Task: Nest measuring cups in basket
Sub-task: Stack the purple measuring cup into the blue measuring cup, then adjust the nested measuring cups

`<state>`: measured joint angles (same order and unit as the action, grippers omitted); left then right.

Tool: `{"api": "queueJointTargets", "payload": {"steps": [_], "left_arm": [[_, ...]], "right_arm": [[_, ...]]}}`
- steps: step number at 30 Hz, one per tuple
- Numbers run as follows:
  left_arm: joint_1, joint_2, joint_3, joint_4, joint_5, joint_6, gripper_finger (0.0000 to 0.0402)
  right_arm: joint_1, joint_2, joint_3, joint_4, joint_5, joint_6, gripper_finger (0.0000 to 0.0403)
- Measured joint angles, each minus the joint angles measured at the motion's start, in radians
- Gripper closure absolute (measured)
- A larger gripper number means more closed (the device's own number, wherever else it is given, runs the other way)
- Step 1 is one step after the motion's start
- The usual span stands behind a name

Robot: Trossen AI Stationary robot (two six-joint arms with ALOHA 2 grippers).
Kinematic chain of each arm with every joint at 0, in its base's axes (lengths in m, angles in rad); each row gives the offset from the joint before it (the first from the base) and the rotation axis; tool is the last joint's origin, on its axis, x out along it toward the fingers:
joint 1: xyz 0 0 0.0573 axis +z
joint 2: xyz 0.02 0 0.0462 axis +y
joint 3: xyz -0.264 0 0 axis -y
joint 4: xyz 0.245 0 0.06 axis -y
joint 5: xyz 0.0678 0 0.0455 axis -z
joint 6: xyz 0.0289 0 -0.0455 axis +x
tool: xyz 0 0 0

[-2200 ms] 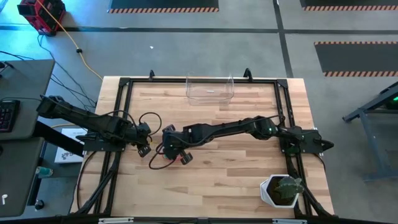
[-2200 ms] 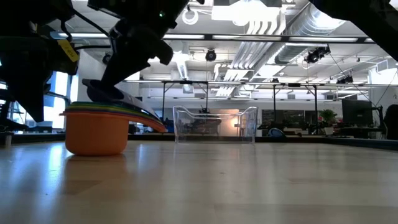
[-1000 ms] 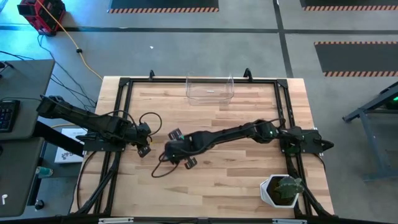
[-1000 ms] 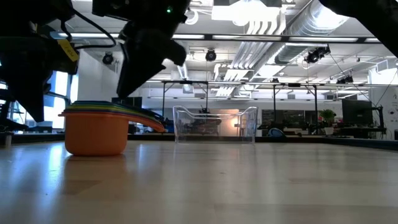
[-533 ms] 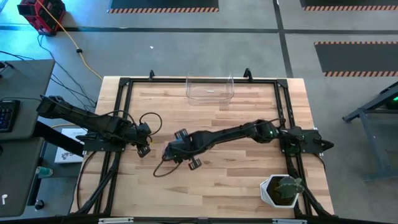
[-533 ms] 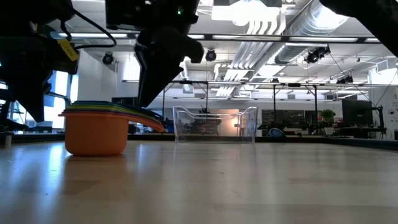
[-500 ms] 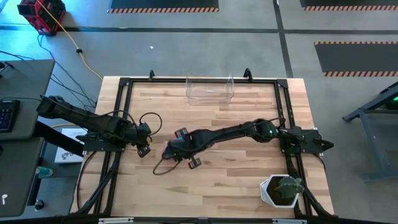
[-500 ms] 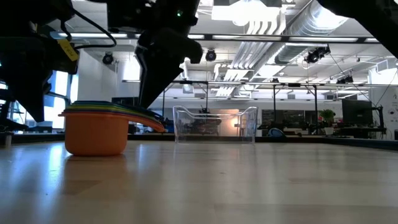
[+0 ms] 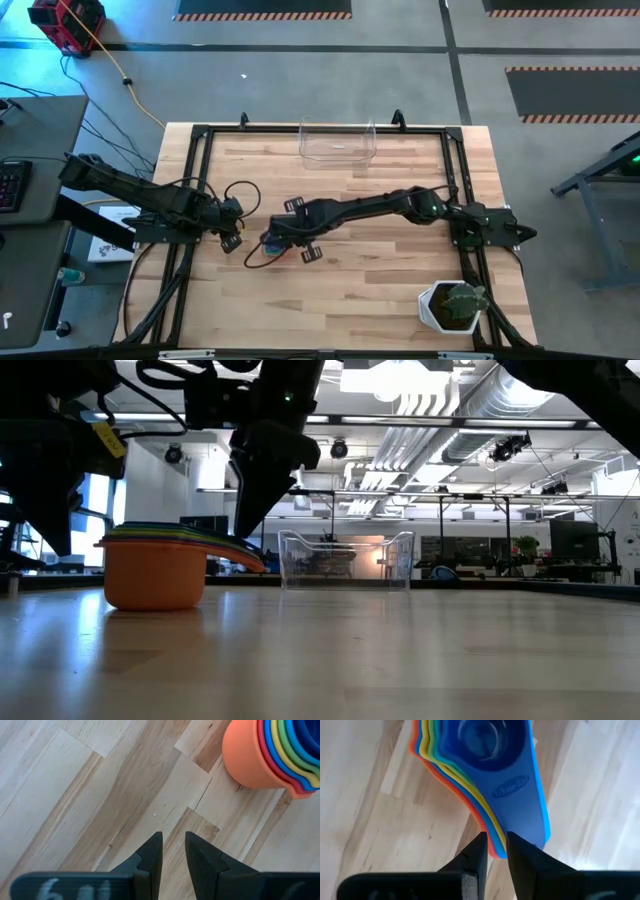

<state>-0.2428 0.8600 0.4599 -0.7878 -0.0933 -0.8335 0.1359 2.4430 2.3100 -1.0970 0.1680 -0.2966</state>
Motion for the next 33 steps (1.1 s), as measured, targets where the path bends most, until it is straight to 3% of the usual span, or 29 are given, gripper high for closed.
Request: {"api": "queueJointTargets", "payload": {"steps": [5,18,33], "left_arm": [[0.000,0.000,0.000,0.000,0.000,0.000,0.0328],[0.000,0.000,0.000,0.001,0.000,-0.002,0.0328],[0.000,0.000,0.000,0.003,-0.008,-0.001,0.0328]], "right_arm": [[0.017,-0.010,0.000,-0.011,0.021,0.010,0.0341],[0.018,-0.011,0.000,-0.013,-0.125,0.038,0.0341],[0.016,0.055,-0.002,0.024,-0.110,0.045,0.0341]]}}
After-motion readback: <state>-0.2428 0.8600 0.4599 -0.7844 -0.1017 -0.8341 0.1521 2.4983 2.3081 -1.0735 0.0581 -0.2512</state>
